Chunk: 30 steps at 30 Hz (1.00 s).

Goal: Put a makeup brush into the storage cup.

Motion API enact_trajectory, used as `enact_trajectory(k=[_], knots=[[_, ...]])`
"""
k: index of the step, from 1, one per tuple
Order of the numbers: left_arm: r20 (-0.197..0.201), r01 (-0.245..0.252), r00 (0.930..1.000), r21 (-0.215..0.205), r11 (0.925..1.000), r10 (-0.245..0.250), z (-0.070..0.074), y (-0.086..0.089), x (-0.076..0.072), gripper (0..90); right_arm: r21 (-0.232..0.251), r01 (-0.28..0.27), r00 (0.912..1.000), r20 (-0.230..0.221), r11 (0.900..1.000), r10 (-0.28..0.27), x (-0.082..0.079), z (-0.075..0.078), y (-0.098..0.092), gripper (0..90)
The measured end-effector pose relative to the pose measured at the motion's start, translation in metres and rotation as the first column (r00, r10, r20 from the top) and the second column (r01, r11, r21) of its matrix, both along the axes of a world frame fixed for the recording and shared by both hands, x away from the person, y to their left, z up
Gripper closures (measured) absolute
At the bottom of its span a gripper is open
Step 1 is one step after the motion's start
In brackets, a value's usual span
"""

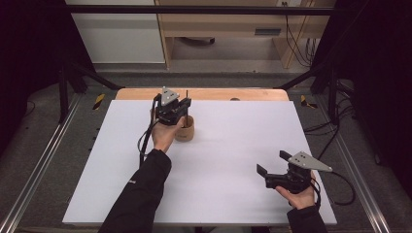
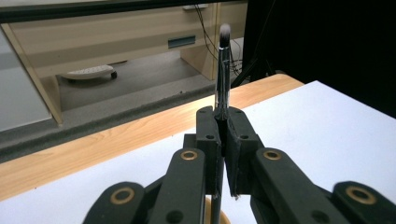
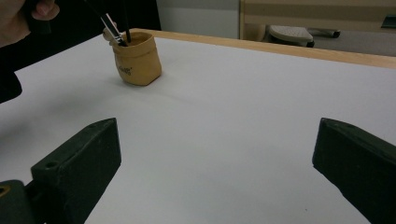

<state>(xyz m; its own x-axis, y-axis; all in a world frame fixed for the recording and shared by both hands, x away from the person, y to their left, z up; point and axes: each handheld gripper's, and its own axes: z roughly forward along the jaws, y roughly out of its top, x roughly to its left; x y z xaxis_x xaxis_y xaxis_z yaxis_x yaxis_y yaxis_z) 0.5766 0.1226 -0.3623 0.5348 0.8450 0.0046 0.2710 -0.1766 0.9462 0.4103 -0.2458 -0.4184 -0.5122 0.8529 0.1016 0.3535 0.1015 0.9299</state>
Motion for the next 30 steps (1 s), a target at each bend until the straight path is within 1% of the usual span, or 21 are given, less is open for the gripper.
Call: enact_trajectory(k=[1, 5, 9, 13, 14, 17, 24, 26, 28, 30], knots=[[-0.002, -0.002, 1.0000, -0.004, 1.0000, 0.002, -0.002, 0.000, 0.000, 85.2, -0.002, -0.002, 1.0000, 0.001, 1.000, 0.002, 0.000, 0.000, 0.000, 1.8], [-0.005, -0.002, 1.0000, 0.007, 1.0000, 0.002, -0.006, -0.001, -0.001, 85.3, -0.003, -0.004, 1.0000, 0.000, 1.000, 0.004, 0.000, 0.000, 0.001, 1.8], [-0.007, -0.012, 0.9999, 0.008, 0.9999, 0.012, -0.013, -0.001, -0.003, 85.2, -0.003, -0.002, 1.0000, -0.004, 1.000, 0.002, 0.000, 0.000, 0.001, 1.8], [-0.012, -0.015, 0.9998, 0.011, 0.9998, 0.015, -0.019, -0.002, -0.004, 85.3, -0.005, -0.004, 1.0000, 0.000, 1.000, 0.004, 0.000, 0.000, 0.001, 1.8], [-0.014, -0.014, 0.9998, 0.018, 0.9997, 0.015, -0.020, -0.002, -0.004, 85.2, -0.005, -0.005, 1.0000, 0.001, 1.000, 0.005, 0.000, 0.000, 0.001, 1.8], [-0.013, -0.014, 0.9998, 0.013, 0.9998, 0.014, -0.023, -0.002, -0.005, 85.2, -0.003, -0.002, 1.0000, -0.002, 1.000, 0.002, 0.000, 0.000, 0.001, 1.9], [-0.023, -0.009, 0.9997, 0.019, 0.9998, 0.009, -0.030, -0.002, -0.006, 85.2, -0.006, -0.008, 1.0000, 0.000, 1.000, 0.008, 0.000, 0.000, 0.002, 1.9], [-0.026, -0.006, 0.9996, 0.029, 0.9996, 0.007, -0.031, -0.002, -0.007, 85.1, -0.005, -0.008, 1.0000, 0.000, 1.000, 0.008, 0.000, 0.000, 0.003, 1.9], [-0.030, -0.006, 0.9995, 0.031, 0.9995, 0.006, -0.032, -0.002, -0.008, 85.0, -0.007, -0.009, 1.0000, 0.000, 1.000, 0.009, -0.001, 0.000, 0.002, 1.9], [-0.031, -0.002, 0.9995, 0.045, 0.9990, 0.003, -0.032, -0.002, -0.009, 84.9, -0.005, -0.010, 0.9999, 0.002, 1.000, 0.010, -0.001, 0.000, 0.002, 1.9]])
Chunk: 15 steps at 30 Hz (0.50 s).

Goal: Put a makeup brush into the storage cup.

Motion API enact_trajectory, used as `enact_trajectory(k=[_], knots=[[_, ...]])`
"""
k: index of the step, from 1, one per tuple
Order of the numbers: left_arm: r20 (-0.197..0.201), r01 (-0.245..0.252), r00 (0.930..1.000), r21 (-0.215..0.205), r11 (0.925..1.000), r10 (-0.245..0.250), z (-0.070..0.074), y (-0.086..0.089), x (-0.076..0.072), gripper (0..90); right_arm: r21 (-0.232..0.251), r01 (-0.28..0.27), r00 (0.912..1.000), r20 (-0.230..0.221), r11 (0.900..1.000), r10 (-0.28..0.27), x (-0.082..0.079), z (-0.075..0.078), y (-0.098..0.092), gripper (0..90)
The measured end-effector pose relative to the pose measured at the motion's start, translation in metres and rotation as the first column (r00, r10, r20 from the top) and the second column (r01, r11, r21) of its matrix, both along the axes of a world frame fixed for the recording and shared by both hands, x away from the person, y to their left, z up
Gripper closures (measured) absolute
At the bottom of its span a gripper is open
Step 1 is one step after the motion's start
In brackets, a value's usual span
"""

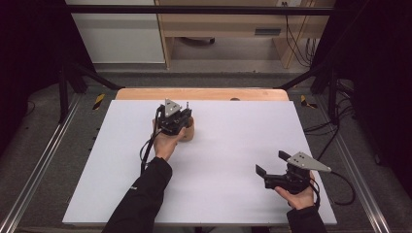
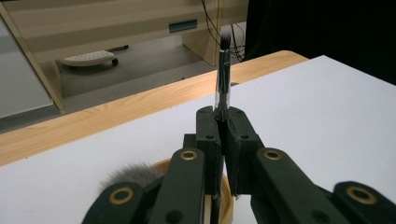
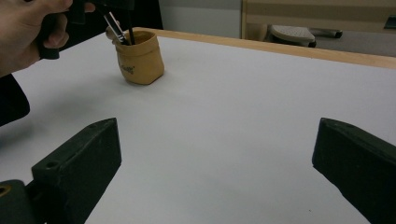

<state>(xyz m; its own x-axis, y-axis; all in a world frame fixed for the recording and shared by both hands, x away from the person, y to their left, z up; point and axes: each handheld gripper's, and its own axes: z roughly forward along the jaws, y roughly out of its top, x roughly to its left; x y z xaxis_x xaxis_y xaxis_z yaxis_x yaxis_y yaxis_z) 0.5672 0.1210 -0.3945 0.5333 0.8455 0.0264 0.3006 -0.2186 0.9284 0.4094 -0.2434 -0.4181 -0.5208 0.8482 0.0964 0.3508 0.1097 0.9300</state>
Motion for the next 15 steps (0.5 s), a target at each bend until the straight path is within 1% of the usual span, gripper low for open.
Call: enact_trajectory(k=[4, 10, 12, 14, 15], knots=[[-0.003, 0.000, 1.0000, 0.002, 1.0000, 0.000, -0.0021, 0.0008, -0.0031, 84.9, 0.001, -0.001, 1.0000, -0.001, 1.000, 0.001, -0.0003, 0.0003, 0.0014, 1.9], [-0.010, 0.004, 0.9999, 0.017, 0.9999, -0.004, -0.0070, 0.0011, -0.0055, 84.6, -0.001, -0.004, 1.0000, 0.004, 1.000, 0.004, -0.0004, 0.0007, 0.0022, 2.0], [-0.016, 0.002, 0.9999, 0.013, 0.9999, -0.001, -0.0077, 0.0016, -0.0068, 84.1, -0.002, -0.003, 1.0000, 0.004, 1.000, 0.003, -0.0004, 0.0007, 0.0020, 1.9], [-0.026, 0.006, 0.9996, 0.003, 1.0000, -0.005, -0.0081, 0.0026, -0.0087, 80.8, -0.002, -0.002, 1.0000, 0.001, 1.000, 0.002, -0.0004, 0.0006, 0.0022, 1.9], [-0.033, 0.015, 0.9993, 0.010, 0.9998, -0.015, -0.0082, 0.0039, -0.0100, 79.6, -0.001, -0.002, 1.0000, 0.000, 1.000, 0.002, -0.0004, 0.0006, 0.0023, 1.9]])
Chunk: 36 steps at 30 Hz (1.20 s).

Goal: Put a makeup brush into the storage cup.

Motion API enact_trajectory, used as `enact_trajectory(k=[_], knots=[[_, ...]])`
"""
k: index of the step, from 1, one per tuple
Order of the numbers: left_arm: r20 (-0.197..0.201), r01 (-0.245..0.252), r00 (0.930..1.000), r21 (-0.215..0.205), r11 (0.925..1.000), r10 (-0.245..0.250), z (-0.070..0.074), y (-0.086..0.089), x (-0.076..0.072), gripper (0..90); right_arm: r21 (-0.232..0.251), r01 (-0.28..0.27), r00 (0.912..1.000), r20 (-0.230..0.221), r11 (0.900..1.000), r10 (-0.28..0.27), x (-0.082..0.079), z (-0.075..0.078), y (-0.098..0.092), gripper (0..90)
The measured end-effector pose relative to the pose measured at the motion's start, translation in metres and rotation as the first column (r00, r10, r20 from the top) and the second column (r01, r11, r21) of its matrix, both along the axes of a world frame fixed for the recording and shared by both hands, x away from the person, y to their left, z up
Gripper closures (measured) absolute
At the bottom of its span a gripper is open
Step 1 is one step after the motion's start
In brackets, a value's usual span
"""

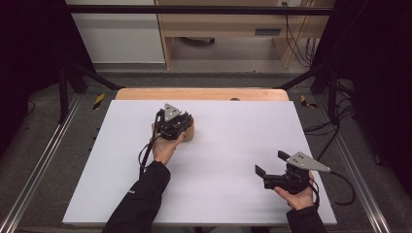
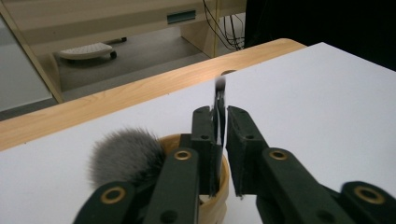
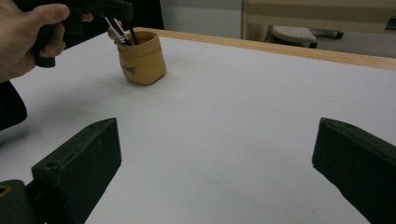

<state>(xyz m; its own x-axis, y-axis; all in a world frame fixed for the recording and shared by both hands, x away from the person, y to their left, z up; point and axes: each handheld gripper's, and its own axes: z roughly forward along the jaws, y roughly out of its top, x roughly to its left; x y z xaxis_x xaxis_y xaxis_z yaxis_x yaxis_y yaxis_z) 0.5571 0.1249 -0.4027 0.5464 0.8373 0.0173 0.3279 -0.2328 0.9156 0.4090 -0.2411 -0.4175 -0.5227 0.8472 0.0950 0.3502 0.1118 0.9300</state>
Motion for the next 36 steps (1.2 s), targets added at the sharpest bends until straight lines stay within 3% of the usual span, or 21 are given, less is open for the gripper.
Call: enact_trajectory(k=[6, 18, 24, 29, 36], knots=[[-0.014, 0.017, 0.9998, -0.011, 0.9998, -0.017, 0.001, 0.007, -0.011, 68.3, 0.000, 0.001, 1.0000, 0.003, 1.000, -0.001, 0.000, 0.001, 0.000, 1.9], [0.026, 0.099, 0.9950, -0.083, 0.9916, -0.097, 0.013, 0.032, -0.046, 44.4, 0.002, 0.008, 0.9999, 0.015, 1.000, -0.008, -0.002, 0.004, -0.002, 1.9], [0.020, 0.145, 0.9893, -0.087, 0.9855, -0.144, 0.016, 0.047, -0.061, 35.4, 0.006, 0.009, 0.9999, 0.013, 1.000, -0.009, -0.002, 0.005, -0.001, 1.9], [0.042, 0.172, 0.9848, -0.095, 0.9805, -0.168, 0.020, 0.058, -0.075, 29.4, 0.006, 0.007, 0.9998, 0.017, 1.000, -0.008, -0.003, 0.005, -0.002, 1.9], [0.054, 0.173, 0.9841, -0.087, 0.9811, -0.169, 0.021, 0.072, -0.092, 23.5, 0.014, 0.009, 0.9996, 0.028, 1.000, -0.009, -0.004, 0.007, -0.005, 1.8]])
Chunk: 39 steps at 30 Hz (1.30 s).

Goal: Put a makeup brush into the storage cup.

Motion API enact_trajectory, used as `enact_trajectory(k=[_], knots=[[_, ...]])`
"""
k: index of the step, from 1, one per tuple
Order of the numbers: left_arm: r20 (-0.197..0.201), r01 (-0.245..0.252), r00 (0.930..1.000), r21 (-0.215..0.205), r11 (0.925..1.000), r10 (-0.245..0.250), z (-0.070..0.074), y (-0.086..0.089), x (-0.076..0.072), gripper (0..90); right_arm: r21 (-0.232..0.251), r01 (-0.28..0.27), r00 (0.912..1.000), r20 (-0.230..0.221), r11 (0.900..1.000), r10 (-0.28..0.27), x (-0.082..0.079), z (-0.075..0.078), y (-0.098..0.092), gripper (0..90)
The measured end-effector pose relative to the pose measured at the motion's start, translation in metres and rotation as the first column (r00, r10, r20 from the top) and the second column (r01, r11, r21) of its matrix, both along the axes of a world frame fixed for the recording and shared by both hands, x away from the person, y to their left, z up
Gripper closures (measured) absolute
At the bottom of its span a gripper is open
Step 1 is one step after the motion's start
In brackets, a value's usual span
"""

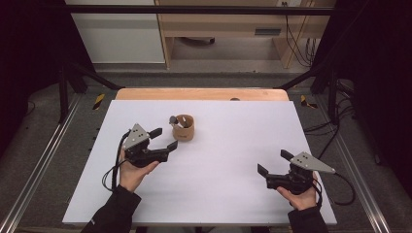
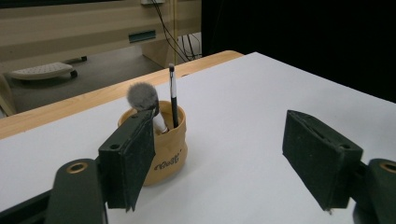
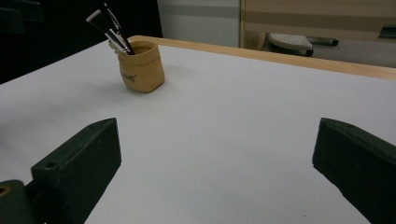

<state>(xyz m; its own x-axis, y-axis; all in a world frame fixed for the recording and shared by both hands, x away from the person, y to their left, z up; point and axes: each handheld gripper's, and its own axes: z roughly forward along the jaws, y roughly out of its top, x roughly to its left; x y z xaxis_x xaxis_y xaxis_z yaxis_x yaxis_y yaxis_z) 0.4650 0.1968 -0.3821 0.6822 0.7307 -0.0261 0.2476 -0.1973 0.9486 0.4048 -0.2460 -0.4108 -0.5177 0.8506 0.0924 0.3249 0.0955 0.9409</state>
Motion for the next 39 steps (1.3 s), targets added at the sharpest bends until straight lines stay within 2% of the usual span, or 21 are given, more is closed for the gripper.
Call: enact_trajectory(k=[7, 13, 23, 27, 32, 34, 39], knots=[[-0.005, -0.006, 1.0000, -0.027, 0.9996, 0.006, -0.002, 0.018, -0.011, 18.4, 0.004, -0.003, 1.0000, -0.002, 1.000, 0.003, -0.001, 0.000, -0.001, 1.8], [-0.002, -0.018, 0.9998, -0.028, 0.9994, 0.018, -0.006, 0.032, -0.023, 14.8, 0.006, -0.004, 1.0000, -0.002, 1.000, 0.004, -0.001, 0.000, -0.001, 1.7], [0.008, -0.043, 0.9990, -0.001, 0.9991, 0.043, -0.007, 0.052, -0.037, 11.4, -0.001, -0.004, 1.0000, -0.004, 1.000, 0.004, 0.000, -0.001, 0.000, 1.7], [0.000, -0.062, 0.9981, 0.024, 0.9978, 0.062, -0.012, 0.059, -0.041, 10.5, -0.002, -0.005, 1.0000, -0.003, 1.000, 0.005, 0.000, -0.001, 0.000, 1.7], [-0.014, -0.086, 0.9962, 0.030, 0.9958, 0.086, -0.018, 0.067, -0.042, 9.1, 0.001, -0.006, 1.0000, -0.006, 1.000, 0.006, -0.001, -0.002, 0.001, 1.6], [-0.019, -0.088, 0.9959, 0.030, 0.9957, 0.089, -0.020, 0.070, -0.043, 8.5, -0.002, -0.006, 1.0000, -0.007, 1.000, 0.006, 0.000, -0.002, 0.001, 1.6], [-0.032, -0.090, 0.9952, 0.059, 0.9941, 0.092, -0.025, 0.074, -0.045, 6.8, -0.001, -0.004, 0.9999, -0.010, 1.000, 0.004, -0.001, -0.003, 0.001, 1.6]])
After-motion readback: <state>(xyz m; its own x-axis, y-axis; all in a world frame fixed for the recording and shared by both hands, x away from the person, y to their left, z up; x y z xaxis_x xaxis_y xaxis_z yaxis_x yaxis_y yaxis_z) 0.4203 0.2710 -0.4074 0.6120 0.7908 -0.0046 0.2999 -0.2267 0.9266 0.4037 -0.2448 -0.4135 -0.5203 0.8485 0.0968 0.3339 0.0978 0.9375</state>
